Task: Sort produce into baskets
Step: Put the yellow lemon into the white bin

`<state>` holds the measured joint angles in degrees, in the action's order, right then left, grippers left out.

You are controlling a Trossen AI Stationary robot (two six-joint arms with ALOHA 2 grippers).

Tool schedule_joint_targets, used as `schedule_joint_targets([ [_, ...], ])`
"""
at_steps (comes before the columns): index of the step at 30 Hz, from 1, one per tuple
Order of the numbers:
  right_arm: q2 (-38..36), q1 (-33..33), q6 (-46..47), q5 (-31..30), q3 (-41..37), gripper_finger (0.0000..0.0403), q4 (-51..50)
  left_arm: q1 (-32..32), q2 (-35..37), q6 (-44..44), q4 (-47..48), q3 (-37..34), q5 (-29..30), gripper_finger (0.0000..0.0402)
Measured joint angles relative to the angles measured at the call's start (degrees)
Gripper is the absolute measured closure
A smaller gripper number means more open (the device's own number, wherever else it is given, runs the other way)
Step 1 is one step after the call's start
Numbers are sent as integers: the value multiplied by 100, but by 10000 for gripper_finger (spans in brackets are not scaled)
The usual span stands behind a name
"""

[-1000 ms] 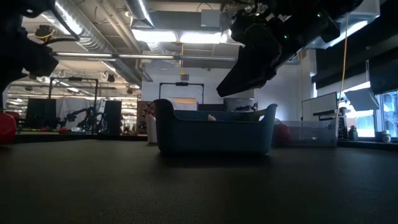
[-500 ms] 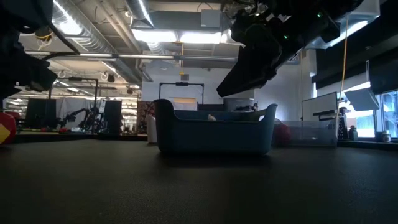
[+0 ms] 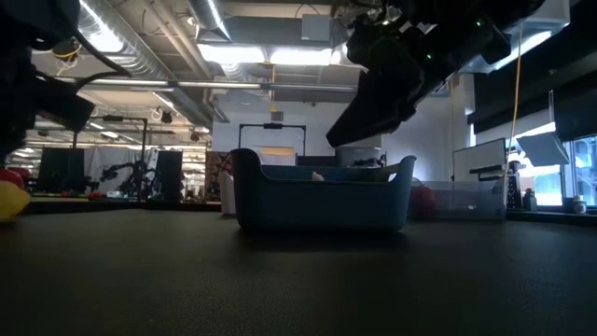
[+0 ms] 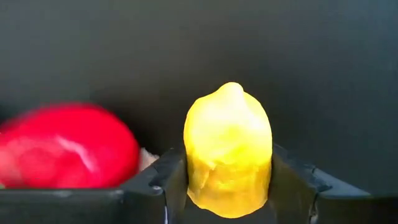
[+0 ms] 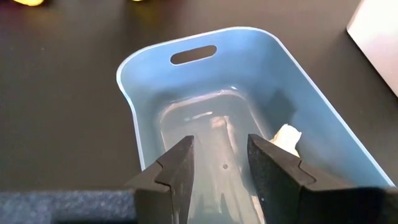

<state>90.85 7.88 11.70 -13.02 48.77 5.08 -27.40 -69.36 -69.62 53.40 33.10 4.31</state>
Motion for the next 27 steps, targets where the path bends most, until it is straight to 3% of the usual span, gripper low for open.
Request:
schedule_joint_targets([
  [5, 0, 0, 138, 0, 0, 253, -74, 0, 0, 498, -20, 0, 655, 226],
  [13, 0, 2, 164, 11, 0, 253, -74, 72, 0, 1206, -618, 0, 1063, 223],
  [27, 0, 2, 173, 15, 0, 253, -59, 1072, 0, 2721, -2504, 7, 2191, 222],
])
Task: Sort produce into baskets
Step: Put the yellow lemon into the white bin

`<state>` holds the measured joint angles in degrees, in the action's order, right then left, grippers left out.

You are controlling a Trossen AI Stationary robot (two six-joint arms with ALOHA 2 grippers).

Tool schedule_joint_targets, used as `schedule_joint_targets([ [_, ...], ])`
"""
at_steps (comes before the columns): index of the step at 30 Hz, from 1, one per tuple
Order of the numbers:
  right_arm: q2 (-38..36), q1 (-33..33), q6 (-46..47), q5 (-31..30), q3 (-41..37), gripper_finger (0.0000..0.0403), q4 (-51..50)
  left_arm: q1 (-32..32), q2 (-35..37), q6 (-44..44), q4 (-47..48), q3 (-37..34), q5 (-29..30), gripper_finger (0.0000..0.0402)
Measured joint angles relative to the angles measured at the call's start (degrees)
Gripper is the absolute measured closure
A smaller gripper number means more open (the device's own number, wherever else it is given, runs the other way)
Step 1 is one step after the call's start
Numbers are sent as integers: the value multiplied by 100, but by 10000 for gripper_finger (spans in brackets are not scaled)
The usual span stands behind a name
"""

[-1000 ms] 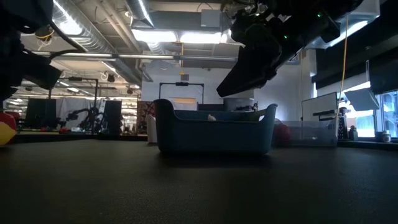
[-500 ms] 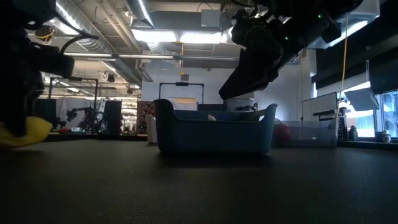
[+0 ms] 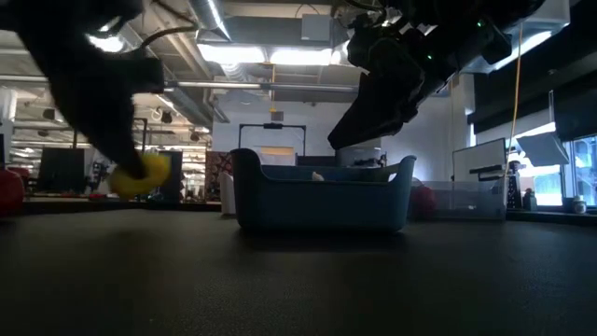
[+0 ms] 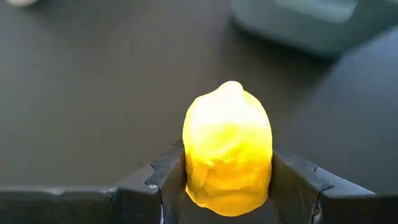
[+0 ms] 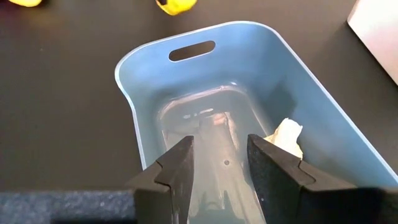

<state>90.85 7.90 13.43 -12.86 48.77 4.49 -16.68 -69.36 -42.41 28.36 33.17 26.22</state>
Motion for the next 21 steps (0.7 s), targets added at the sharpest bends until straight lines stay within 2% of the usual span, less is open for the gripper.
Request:
schedule_joint_targets([
  [7, 0, 0, -1, 2, 0, 253, 9, 630, 0, 1109, -1238, 7, 24, 222],
  [13, 15, 0, -2, 4, 0, 253, 13, 1140, 0, 1687, -2119, 11, 26, 222],
  [17, 15, 0, 0, 4, 0, 253, 11, 1425, 0, 1949, -2484, 15, 24, 222],
  [21, 15, 0, -1, 4, 0, 253, 11, 1678, 0, 2138, -2469, 153, 24, 222],
])
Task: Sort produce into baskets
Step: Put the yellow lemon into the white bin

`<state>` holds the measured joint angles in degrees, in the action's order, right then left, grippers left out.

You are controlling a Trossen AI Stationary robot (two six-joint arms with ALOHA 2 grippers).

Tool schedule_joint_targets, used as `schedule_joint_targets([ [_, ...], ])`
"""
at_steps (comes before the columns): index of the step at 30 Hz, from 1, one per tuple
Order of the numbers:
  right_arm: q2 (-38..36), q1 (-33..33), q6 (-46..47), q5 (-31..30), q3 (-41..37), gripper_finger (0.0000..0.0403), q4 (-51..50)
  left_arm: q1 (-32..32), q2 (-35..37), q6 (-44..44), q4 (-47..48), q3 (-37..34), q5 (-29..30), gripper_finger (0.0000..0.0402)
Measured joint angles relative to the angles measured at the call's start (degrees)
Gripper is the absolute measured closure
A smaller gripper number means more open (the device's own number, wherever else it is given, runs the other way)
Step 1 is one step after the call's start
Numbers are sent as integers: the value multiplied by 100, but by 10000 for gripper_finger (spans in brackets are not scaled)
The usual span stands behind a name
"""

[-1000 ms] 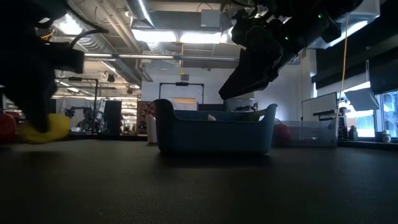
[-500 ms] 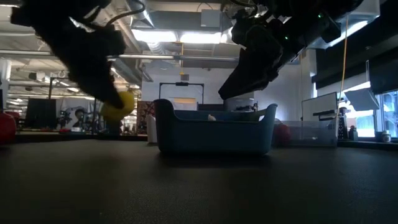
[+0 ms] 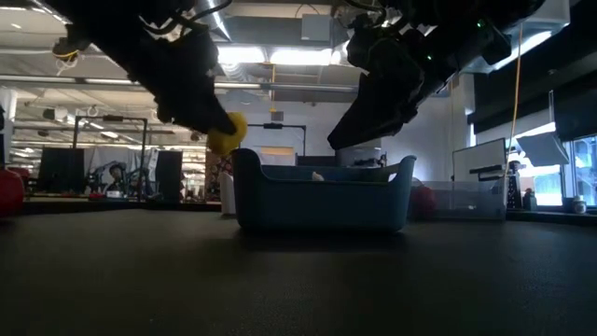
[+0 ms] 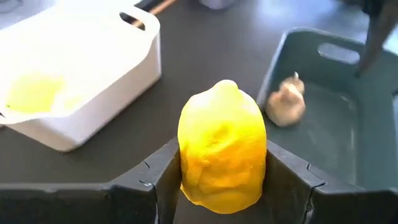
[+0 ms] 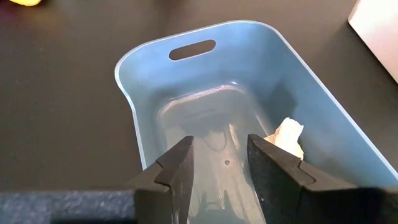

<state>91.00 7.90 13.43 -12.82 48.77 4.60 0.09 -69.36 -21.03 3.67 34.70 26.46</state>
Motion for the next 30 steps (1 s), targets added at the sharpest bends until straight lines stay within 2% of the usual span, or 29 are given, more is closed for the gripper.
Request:
schedule_joint_targets([
  [12, 0, 0, 0, 0, 0, 253, 0, 799, 0, 637, 38, 716, -128, 222],
  [17, 0, 0, -2, 0, 0, 253, 2, 1242, 0, 759, 42, 944, -642, 222],
  [22, 0, 0, -2, 0, 0, 253, 2, 1633, 0, 766, 90, 1096, -925, 222],
  [30, 0, 0, -2, 0, 0, 253, 2, 2302, -22, 960, 698, 1395, -1241, 222],
])
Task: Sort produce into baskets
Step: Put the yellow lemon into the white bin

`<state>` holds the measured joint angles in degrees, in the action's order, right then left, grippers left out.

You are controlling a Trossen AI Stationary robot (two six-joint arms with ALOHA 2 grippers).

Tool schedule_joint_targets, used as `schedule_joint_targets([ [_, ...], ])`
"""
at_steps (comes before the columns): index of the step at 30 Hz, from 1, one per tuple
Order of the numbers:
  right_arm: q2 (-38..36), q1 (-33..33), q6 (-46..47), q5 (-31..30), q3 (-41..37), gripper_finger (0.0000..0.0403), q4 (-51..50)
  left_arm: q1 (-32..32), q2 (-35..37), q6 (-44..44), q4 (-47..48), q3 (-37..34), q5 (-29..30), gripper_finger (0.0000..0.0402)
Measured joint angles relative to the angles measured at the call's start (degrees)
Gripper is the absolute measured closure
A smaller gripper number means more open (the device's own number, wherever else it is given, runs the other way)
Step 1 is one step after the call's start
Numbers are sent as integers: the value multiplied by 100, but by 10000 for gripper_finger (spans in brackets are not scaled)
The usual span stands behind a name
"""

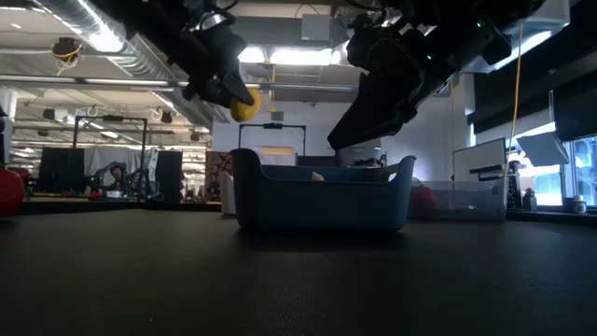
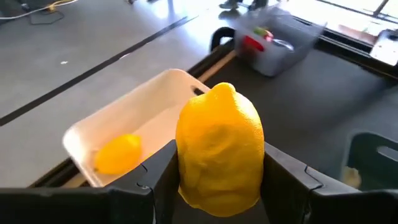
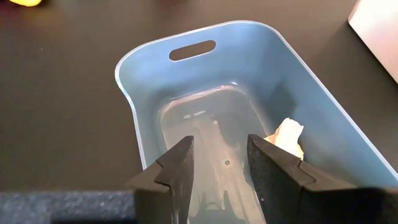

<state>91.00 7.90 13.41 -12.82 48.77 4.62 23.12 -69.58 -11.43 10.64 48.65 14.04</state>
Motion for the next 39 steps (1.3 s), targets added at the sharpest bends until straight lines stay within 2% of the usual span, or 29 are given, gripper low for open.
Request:
schedule_joint_targets([
  [6, 0, -1, 0, 0, 0, 253, 24, 457, -378, 119, 508, 485, -81, 222],
  [17, 0, -1, 15, 1, 0, 253, -2, 1048, -1559, 153, 1106, 1207, -123, 222],
  [27, 0, -1, 157, 21, -159, 253, 175, 1337, -2316, 97, 1125, 1272, -197, 222],
  [32, 0, -2, 199, 23, -197, 253, 224, 1379, -2483, 287, 1087, 1272, -195, 221],
  [39, 0, -2, 181, 19, -197, 253, 236, 1412, -2557, 124, 1053, 1272, -110, 215],
])
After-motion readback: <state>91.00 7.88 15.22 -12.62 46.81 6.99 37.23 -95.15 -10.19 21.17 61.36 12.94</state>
